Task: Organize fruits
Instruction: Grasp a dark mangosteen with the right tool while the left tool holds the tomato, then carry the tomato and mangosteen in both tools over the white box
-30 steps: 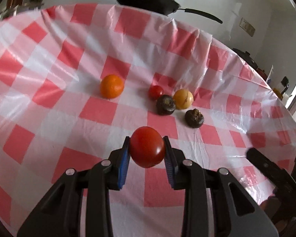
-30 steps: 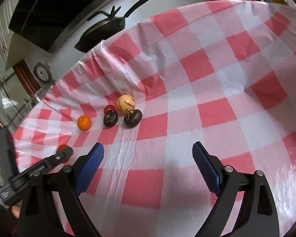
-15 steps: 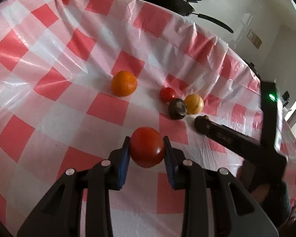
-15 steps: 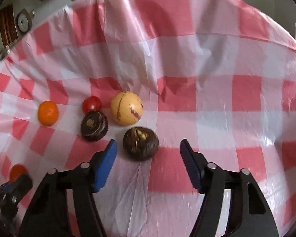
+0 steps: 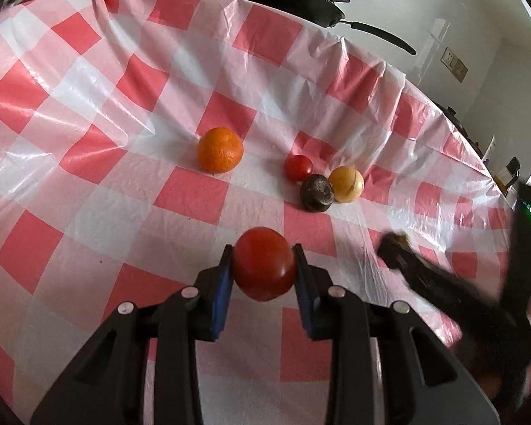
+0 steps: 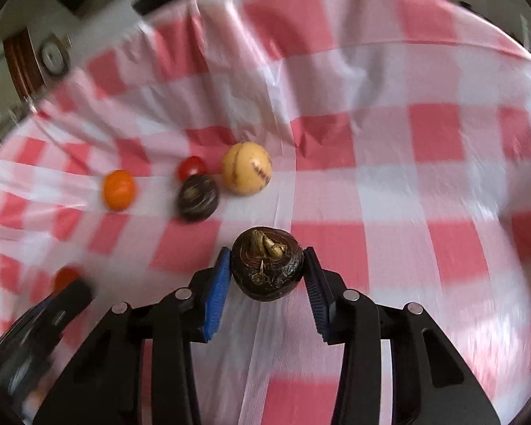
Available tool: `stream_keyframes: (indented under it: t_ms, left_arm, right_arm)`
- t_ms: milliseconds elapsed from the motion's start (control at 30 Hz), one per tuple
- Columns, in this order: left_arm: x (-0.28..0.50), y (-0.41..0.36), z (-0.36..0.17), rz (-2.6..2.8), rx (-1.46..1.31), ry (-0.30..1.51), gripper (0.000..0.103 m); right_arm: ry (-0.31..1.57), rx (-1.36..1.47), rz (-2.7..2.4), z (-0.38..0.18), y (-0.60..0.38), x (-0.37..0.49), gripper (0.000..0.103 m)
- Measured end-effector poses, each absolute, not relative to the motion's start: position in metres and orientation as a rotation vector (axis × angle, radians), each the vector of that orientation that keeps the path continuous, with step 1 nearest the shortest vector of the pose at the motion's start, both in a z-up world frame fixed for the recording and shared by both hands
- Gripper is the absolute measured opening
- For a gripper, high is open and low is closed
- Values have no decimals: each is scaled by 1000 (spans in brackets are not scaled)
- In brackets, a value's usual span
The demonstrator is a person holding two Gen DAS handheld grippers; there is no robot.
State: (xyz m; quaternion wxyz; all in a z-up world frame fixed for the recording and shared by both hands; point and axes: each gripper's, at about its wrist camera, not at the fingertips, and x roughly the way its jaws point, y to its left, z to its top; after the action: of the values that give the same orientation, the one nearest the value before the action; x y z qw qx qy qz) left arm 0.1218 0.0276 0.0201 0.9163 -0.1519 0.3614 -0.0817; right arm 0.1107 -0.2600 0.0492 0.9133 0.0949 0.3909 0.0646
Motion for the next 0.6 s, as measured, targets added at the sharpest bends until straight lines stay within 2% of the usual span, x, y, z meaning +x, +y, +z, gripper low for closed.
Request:
stream_keyframes:
  t_ms: [233,367,600]
  left_arm:
    - [120,23,21,-168,-277,746,32]
    - [120,18,20,-162,-242,752,32]
    - [112,12,28,-145,-186,727,32]
  right_arm:
    - [774,297,167,43,-257,33,41]
    - [690,309,158,52,-256,31,41]
    - [688,353,159,51,-267,30,41]
